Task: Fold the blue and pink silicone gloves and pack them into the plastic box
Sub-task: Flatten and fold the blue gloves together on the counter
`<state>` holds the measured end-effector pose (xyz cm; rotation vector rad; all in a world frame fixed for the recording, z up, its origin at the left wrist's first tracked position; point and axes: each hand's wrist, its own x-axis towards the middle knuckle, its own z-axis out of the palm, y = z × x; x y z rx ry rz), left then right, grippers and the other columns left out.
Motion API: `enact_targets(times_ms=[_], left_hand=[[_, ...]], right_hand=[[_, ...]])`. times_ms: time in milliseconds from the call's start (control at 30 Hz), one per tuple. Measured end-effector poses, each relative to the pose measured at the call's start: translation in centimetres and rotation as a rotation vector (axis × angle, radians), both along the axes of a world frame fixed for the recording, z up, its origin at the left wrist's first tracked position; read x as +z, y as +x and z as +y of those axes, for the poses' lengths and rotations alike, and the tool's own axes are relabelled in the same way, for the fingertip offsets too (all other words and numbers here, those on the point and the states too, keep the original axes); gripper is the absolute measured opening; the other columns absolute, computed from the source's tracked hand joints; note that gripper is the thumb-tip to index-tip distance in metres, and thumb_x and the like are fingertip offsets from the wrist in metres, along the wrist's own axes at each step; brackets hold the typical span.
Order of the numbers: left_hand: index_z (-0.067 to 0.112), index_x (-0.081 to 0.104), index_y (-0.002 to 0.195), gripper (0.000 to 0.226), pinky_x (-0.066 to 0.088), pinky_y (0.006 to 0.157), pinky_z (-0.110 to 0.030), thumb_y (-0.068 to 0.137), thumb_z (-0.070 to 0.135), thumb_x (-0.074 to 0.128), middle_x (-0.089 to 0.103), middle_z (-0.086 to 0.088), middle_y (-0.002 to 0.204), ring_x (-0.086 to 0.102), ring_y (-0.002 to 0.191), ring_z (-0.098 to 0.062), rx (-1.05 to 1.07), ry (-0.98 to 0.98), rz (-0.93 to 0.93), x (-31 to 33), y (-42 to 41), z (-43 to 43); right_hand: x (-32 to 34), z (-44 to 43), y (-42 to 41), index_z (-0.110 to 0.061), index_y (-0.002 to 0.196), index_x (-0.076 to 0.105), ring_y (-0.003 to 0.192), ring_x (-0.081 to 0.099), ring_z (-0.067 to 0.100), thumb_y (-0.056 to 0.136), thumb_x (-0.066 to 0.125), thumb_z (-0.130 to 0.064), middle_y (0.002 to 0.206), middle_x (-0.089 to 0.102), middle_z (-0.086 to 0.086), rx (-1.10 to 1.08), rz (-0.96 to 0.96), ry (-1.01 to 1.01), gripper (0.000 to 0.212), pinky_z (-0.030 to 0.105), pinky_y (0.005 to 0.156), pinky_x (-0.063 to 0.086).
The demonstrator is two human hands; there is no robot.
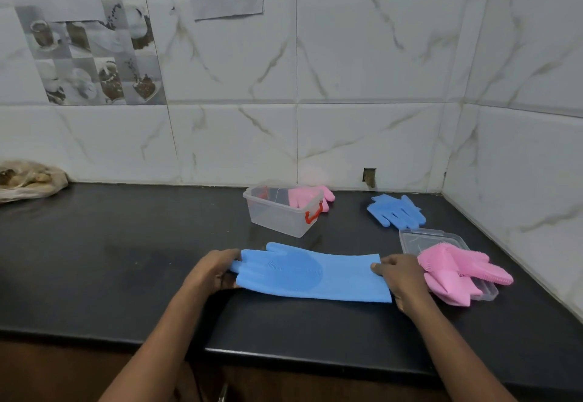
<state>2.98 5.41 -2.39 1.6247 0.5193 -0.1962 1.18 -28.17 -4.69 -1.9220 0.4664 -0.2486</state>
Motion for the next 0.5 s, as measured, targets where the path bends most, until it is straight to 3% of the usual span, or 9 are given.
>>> enact_targets(times_ms=[133, 233, 300, 367, 433, 500], left_hand=[[-0.001, 0.062, 0.094, 0.018, 0.056, 0.048, -0.031, 0.085, 0.014, 0.064, 0.068, -0.018, 0.081, 0.069, 0.048, -0.023, -0.040, 0.099, -0.042, -0.3, -0.2, 0.8], [-0.001, 0.064, 0.087, 0.025, 0.056, 0.050, -0.031, 0.083, 0.021, 0.074, 0.068, -0.019, 0.086, 0.071, 0.054, -0.024, -0.054, 0.133, -0.113, -0.4, -0.3, 1.2], [0.000, 0.062, 0.077, 0.026, 0.056, 0.050, -0.031, 0.083, 0.022, 0.076, 0.067, -0.018, 0.084, 0.069, 0.055, -0.024, -0.049, 0.191, -0.195, -0.6, -0.2, 1.0], [0.004, 0.061, 0.075, 0.030, 0.056, 0.055, -0.033, 0.081, 0.030, 0.076, 0.068, -0.012, 0.079, 0.067, 0.056, -0.024, -0.033, 0.486, -0.214, -0.7, -0.3, 0.8], [0.013, 0.065, 0.088, 0.030, 0.049, 0.065, -0.030, 0.080, 0.041, 0.070, 0.069, -0.006, 0.093, 0.068, 0.077, -0.025, 0.019, 0.948, -0.222, -0.8, -0.6, 0.3], [0.018, 0.068, 0.101, 0.024, 0.042, 0.072, -0.030, 0.087, 0.037, 0.062, 0.063, -0.005, 0.110, 0.064, 0.100, -0.028, 0.005, 1.080, -0.412, -1.0, -0.8, -0.7]], right_hand=[[-0.2, 0.2, -0.4, -0.003, 0.107, 0.071, 0.091, 0.063, 0.022, 0.086, 0.070, -0.017, 0.108, 0.071, 0.010, -0.022, -0.101, -0.302, 0.025, 0.035, 0.079, 0.049], [-0.3, 0.3, -0.4, -0.003, 0.097, 0.072, 0.090, 0.065, 0.026, 0.086, 0.070, -0.019, 0.099, 0.073, 0.011, -0.042, -0.127, -0.389, 0.020, 0.038, 0.082, 0.050], [-0.3, 0.6, -0.4, -0.003, 0.095, 0.072, 0.082, 0.062, 0.022, 0.086, 0.070, -0.019, 0.095, 0.073, 0.011, -0.067, -0.125, -0.425, 0.018, 0.034, 0.075, 0.048], [-0.1, 0.9, -0.7, -0.005, 0.098, 0.070, 0.077, 0.056, 0.017, 0.088, 0.069, -0.019, 0.095, 0.071, 0.009, -0.081, -0.141, -0.467, 0.017, 0.028, 0.068, 0.042], [-0.1, 1.1, -1.1, -0.008, 0.099, 0.065, 0.076, 0.055, 0.016, 0.091, 0.064, -0.020, 0.093, 0.067, 0.006, -0.085, -0.141, -0.583, 0.015, 0.028, 0.065, 0.040], [-0.2, 1.2, -1.6, -0.012, 0.101, 0.061, 0.080, 0.054, 0.017, 0.093, 0.058, -0.022, 0.097, 0.062, 0.004, -0.089, -0.124, -0.838, 0.012, 0.028, 0.063, 0.038]])
